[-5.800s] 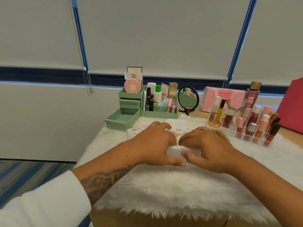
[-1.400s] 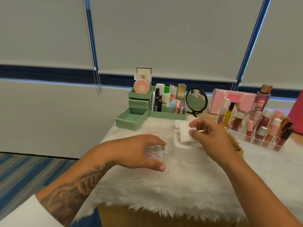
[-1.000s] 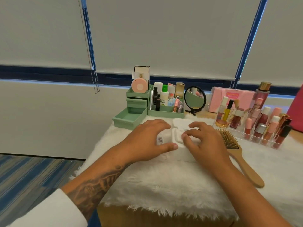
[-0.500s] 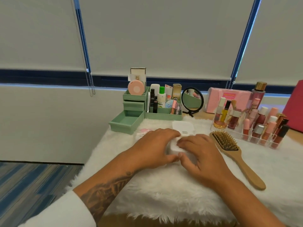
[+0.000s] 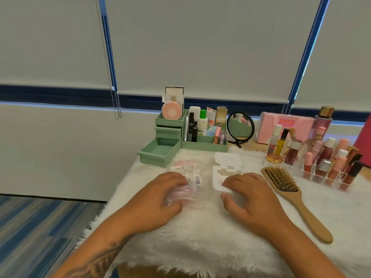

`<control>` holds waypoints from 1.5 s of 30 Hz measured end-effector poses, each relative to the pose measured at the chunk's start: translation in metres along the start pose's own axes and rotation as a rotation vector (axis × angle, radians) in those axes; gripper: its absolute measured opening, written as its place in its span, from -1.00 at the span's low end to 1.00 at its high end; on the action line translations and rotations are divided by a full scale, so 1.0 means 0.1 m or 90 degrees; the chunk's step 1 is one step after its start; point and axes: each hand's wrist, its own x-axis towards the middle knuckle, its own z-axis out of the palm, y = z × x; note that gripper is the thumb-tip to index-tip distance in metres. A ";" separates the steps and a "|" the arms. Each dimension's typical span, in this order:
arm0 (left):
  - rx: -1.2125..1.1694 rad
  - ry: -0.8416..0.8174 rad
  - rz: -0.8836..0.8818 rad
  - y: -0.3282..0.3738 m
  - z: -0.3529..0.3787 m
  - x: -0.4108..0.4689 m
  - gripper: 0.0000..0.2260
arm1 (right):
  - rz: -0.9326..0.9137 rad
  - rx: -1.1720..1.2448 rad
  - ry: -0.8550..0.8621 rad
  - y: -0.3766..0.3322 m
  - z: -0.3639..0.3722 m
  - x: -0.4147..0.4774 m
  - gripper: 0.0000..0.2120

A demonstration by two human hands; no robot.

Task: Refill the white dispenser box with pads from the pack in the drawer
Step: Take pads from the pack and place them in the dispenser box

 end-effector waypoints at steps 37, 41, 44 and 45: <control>-0.112 0.073 -0.145 0.07 0.06 0.14 -0.48 | -0.036 -0.068 -0.040 -0.65 0.24 0.42 -0.82; -0.082 0.078 -0.164 0.07 0.07 0.14 -0.48 | -0.020 -0.126 -0.055 -0.65 0.25 0.45 -0.83; -0.081 0.071 -0.164 0.08 0.07 0.13 -0.47 | -0.020 -0.141 -0.074 -0.69 0.28 0.48 -0.78; -0.086 0.069 -0.165 0.08 0.07 0.14 -0.46 | -0.018 -0.151 -0.076 -0.71 0.30 0.49 -0.78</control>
